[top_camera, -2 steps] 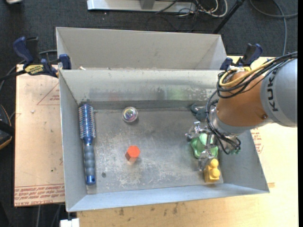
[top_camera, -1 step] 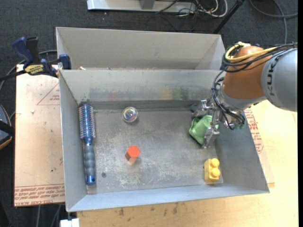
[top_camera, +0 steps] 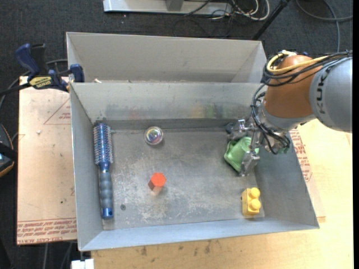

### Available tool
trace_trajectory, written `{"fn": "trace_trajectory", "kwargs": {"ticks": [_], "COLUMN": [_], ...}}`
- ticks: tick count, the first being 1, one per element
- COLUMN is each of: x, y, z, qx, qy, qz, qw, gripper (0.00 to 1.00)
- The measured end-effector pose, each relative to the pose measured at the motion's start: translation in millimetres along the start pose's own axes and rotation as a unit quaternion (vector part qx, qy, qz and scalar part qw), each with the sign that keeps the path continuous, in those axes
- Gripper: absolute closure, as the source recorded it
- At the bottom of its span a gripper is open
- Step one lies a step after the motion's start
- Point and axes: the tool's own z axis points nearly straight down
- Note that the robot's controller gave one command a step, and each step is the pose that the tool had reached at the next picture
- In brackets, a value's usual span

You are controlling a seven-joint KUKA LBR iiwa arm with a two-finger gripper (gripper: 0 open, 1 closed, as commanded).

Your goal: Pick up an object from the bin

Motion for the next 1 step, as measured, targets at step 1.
{"fn": "trace_trajectory", "kwargs": {"ticks": [1], "x": [-13.6], "y": [-22.4], "z": [-154.6], "qx": [0.003], "qy": [-0.0024], "qz": [-0.095], "qw": [0.9954], "gripper": [1.00]}}
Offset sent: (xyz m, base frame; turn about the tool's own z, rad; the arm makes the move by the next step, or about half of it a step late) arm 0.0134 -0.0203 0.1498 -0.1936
